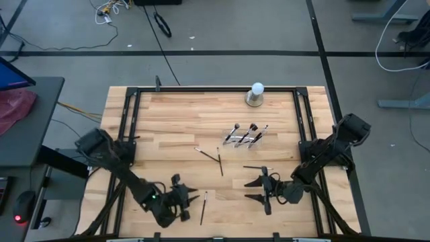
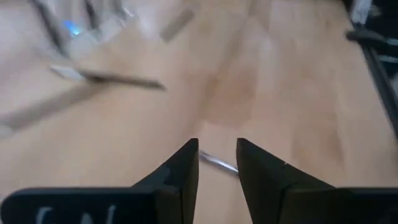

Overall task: Put items in baskets/containers
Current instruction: Put the black eyeshadow brush into the transparent organizer

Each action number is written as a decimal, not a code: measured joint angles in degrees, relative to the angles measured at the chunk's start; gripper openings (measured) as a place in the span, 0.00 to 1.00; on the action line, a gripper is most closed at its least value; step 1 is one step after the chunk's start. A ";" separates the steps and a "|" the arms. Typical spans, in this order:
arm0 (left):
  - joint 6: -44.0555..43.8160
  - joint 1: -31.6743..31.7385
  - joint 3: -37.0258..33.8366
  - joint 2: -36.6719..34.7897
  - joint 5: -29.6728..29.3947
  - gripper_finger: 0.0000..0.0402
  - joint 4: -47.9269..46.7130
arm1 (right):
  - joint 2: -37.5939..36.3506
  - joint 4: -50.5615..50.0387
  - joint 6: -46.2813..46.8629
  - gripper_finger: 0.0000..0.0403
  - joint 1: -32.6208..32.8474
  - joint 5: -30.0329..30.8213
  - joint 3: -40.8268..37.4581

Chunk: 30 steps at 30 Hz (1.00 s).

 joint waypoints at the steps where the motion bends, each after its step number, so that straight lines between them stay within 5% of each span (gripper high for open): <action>1: -0.75 -0.29 0.00 1.87 1.81 0.28 2.05 | 0.31 0.45 -0.01 0.48 0.01 -0.40 -0.05; 6: -3.30 0.34 1.08 8.80 4.95 0.30 10.53 | 1.05 0.85 0.09 0.47 0.15 -4.90 -0.05; 11: 1.87 1.17 7.18 13.10 8.35 0.44 9.49 | 1.08 0.74 -0.73 0.45 0.63 -5.94 -0.07; 16: 2.74 1.02 17.62 16.73 5.14 0.52 -8.90 | 1.10 0.75 -1.37 0.43 0.74 -6.01 -0.07; 21: -7.88 0.39 29.02 19.40 0.96 0.52 -33.03 | 1.10 1.36 -0.87 0.41 0.74 -6.16 -0.07; 25: -13.49 -1.08 31.22 20.54 -4.72 0.50 -35.72 | 1.10 1.87 -0.40 0.41 0.95 -6.40 -0.07; 30: -23.82 -1.66 31.27 22.75 -3.61 0.48 -37.79 | 1.10 2.09 -0.03 0.41 1.37 -6.42 -0.07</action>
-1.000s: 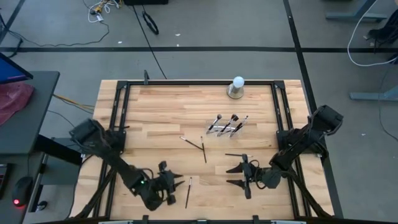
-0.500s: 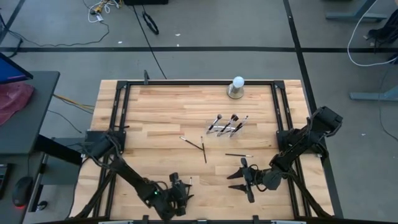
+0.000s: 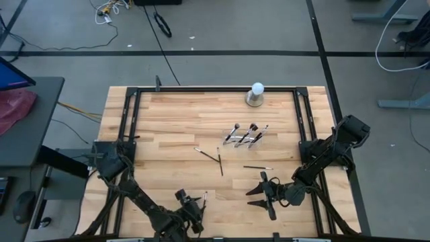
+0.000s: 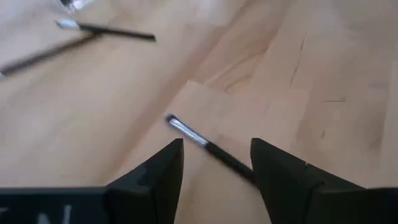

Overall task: Put items in baskets/containers
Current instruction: Put the black eyeshadow brush into the transparent organizer

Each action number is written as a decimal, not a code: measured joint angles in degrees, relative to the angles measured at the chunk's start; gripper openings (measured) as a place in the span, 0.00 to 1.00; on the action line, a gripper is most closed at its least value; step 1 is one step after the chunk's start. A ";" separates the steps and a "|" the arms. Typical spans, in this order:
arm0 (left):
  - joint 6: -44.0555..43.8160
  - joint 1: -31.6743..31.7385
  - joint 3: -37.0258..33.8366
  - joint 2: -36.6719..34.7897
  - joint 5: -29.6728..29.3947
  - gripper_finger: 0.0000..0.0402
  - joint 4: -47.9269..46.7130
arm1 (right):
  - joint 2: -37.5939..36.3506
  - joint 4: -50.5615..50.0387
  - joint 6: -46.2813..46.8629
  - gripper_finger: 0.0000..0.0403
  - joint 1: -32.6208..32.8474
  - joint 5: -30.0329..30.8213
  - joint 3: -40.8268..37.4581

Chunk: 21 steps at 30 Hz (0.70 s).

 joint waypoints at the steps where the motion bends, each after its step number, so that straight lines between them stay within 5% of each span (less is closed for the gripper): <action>1: -1.02 0.06 0.00 0.61 0.23 0.47 0.10 | 0.00 0.08 0.00 0.41 0.01 0.02 0.00; 9: -7.74 -0.10 0.22 3.87 -0.33 0.42 -0.99 | -0.02 0.30 0.19 0.41 -0.01 0.02 0.00; 21: -14.37 -3.58 -2.12 3.94 -0.55 0.19 -8.84 | -0.02 -0.20 -0.02 0.41 -0.01 0.01 0.00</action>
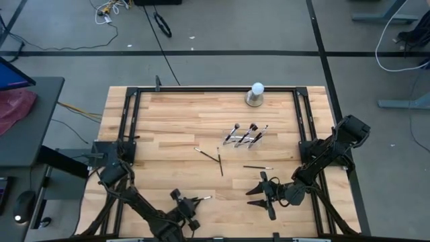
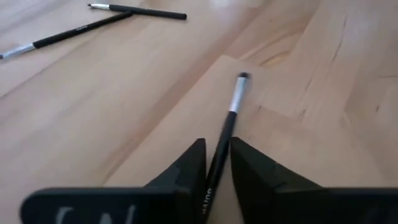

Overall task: Put items in baskets/containers
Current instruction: Put the black eyeshadow brush into the transparent organizer

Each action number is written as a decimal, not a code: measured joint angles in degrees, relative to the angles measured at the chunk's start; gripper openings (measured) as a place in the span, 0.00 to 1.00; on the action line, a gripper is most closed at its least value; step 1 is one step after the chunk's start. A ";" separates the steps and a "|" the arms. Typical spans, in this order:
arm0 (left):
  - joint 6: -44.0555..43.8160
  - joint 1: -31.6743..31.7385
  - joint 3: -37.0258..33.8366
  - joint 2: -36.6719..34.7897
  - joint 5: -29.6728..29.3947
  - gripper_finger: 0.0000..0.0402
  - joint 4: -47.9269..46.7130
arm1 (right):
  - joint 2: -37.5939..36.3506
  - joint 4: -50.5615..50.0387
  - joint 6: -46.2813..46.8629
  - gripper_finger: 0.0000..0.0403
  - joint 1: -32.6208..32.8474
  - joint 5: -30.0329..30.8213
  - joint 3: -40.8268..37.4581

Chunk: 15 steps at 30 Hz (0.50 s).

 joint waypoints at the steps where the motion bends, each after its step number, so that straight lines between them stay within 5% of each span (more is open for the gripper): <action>1: -0.48 -0.21 -1.21 -0.03 -0.50 0.18 1.76 | 0.00 -0.02 0.01 0.41 0.00 -0.02 0.00; 8: 2.77 -1.00 -10.84 -0.40 -7.01 0.20 21.39 | 0.00 -0.08 0.00 0.41 0.09 -0.68 0.00; 15: 5.01 -0.48 -12.08 -0.41 -7.98 0.34 24.37 | 0.00 0.27 0.02 0.41 0.09 -2.07 -0.01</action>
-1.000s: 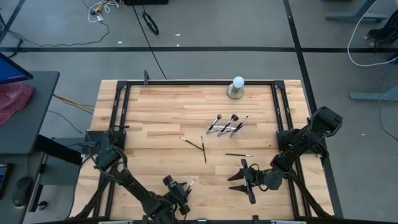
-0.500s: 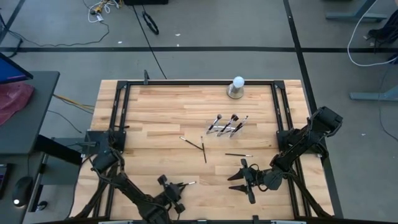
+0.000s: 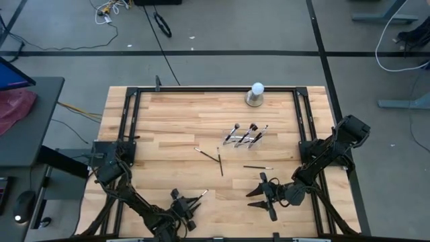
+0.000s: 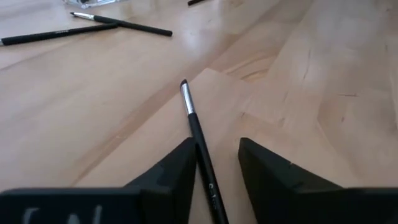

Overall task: Put items in baskets/containers
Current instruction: Put the black eyeshadow brush into the transparent organizer

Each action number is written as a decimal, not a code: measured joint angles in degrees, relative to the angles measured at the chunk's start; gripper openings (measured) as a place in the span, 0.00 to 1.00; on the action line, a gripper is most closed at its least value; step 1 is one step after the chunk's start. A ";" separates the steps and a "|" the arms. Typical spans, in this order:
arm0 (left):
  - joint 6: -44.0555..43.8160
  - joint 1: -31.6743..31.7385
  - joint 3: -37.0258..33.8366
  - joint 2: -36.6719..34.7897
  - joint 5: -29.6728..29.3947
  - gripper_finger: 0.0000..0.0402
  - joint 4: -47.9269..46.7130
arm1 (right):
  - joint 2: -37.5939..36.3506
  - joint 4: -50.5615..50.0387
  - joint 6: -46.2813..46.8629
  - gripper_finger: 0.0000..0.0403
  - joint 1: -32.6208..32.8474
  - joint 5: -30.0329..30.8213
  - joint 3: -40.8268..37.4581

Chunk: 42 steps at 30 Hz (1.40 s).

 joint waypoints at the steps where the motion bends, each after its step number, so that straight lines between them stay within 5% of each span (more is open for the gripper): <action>1: 0.43 0.14 0.00 -0.06 0.29 0.35 -0.03 | 0.00 0.12 0.00 0.41 0.00 0.00 0.01; 12: -3.54 0.39 -1.73 -0.39 0.26 0.05 -3.19 | 0.00 0.12 0.42 0.41 0.70 -0.03 -0.01; 30: 3.16 3.00 -3.76 -6.02 -4.53 0.05 -3.34 | 0.16 0.28 1.32 0.41 0.32 3.25 0.01; 36: 18.17 7.48 -3.42 -11.77 -5.09 0.05 3.96 | 4.69 2.61 1.97 0.41 -2.49 4.64 0.02; 42: 51.61 12.03 -3.22 -16.28 2.03 0.05 27.14 | 14.06 11.76 -2.93 0.41 -7.02 4.85 3.88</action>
